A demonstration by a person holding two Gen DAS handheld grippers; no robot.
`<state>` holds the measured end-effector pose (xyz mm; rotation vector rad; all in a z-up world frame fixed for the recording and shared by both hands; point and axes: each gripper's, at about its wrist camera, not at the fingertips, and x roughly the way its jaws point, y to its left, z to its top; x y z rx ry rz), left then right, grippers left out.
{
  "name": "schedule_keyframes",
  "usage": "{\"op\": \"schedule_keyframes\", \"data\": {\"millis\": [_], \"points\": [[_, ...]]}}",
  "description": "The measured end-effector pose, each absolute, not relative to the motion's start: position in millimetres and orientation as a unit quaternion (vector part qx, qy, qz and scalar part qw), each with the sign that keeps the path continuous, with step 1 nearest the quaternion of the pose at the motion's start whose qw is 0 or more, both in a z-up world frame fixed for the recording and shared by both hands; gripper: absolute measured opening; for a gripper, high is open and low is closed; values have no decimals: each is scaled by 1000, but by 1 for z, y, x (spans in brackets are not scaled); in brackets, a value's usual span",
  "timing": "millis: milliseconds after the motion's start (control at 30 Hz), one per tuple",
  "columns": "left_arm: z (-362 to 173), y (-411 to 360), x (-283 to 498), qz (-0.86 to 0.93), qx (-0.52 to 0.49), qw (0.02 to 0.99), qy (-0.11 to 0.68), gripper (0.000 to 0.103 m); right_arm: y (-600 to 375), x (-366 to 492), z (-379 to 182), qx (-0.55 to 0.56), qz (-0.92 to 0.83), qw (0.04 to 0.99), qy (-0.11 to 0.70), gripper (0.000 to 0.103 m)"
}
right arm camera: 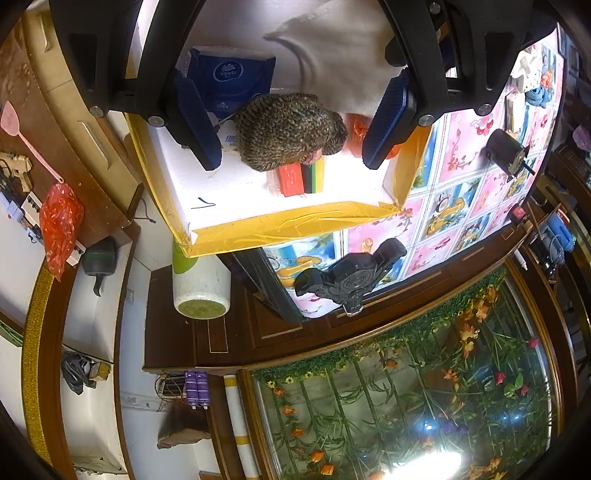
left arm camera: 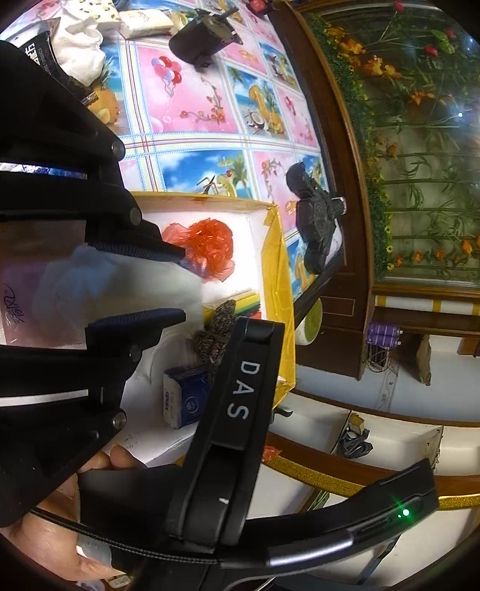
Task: Organize soft objects
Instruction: 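Lower the cloth and hedgehog into the box and open both tools, then move both tools back over the pile on the tablecloth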
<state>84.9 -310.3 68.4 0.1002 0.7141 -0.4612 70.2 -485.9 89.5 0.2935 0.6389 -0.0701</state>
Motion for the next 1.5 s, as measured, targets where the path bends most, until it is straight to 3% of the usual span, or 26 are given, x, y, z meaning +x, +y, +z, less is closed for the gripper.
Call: {"op": "schedule_keyframes", "data": {"millis": [167, 867, 1067, 1200, 1500], "points": [[74, -309, 78, -218, 50, 918, 327, 49, -487, 68, 91, 146, -35, 940, 307, 80], [91, -290, 54, -210, 64, 934, 283, 49, -486, 61, 92, 144, -34, 943, 298, 83], [99, -255, 41, -195, 57, 944, 260, 50, -482, 59, 92, 141, -28, 944, 296, 83], [103, -223, 39, -180, 44, 950, 251, 58, -475, 56, 93, 132, -18, 948, 287, 84], [99, -122, 56, -87, 8, 963, 254, 58, -453, 44, 93, 103, 10, 961, 257, 85]]}}
